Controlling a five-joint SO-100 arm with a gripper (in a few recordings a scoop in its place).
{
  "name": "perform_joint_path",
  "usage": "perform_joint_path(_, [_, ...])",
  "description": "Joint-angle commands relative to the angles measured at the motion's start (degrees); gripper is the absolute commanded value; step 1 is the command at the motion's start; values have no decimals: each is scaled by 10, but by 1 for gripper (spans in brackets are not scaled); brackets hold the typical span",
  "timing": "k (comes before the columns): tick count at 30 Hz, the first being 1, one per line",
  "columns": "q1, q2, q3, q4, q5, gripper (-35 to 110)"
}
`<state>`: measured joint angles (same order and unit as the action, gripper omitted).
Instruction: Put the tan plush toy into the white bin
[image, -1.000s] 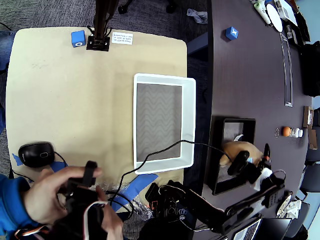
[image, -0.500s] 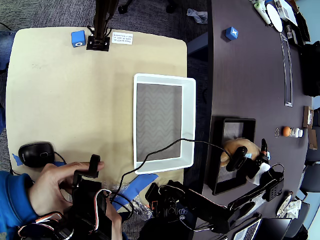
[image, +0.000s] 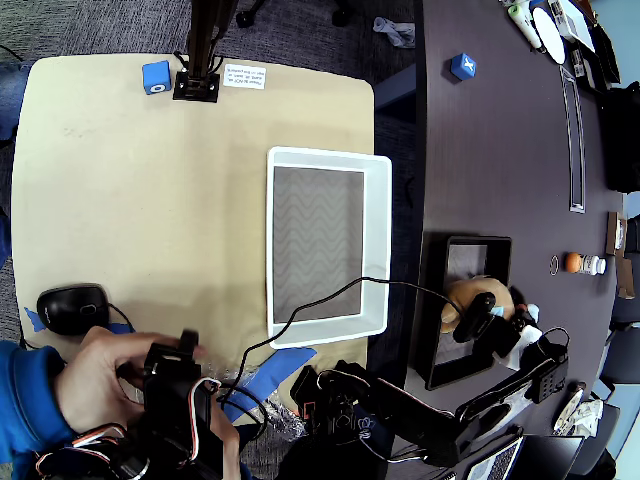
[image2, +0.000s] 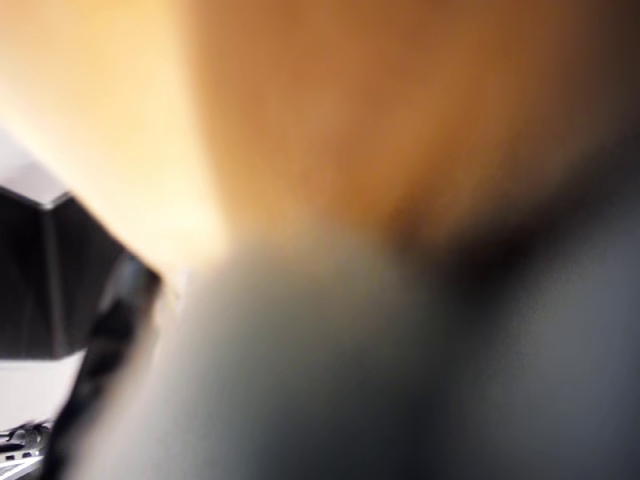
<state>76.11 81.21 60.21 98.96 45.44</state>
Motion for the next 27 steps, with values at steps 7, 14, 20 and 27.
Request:
perform_joint_path(7, [11, 15, -25, 5, 4, 13])
perform_joint_path(14, [11, 15, -25, 5, 4, 1])
perform_joint_path(20, [11, 24, -31, 5, 4, 0])
perform_joint_path(27, [10, 52, -46, 7, 3, 0])
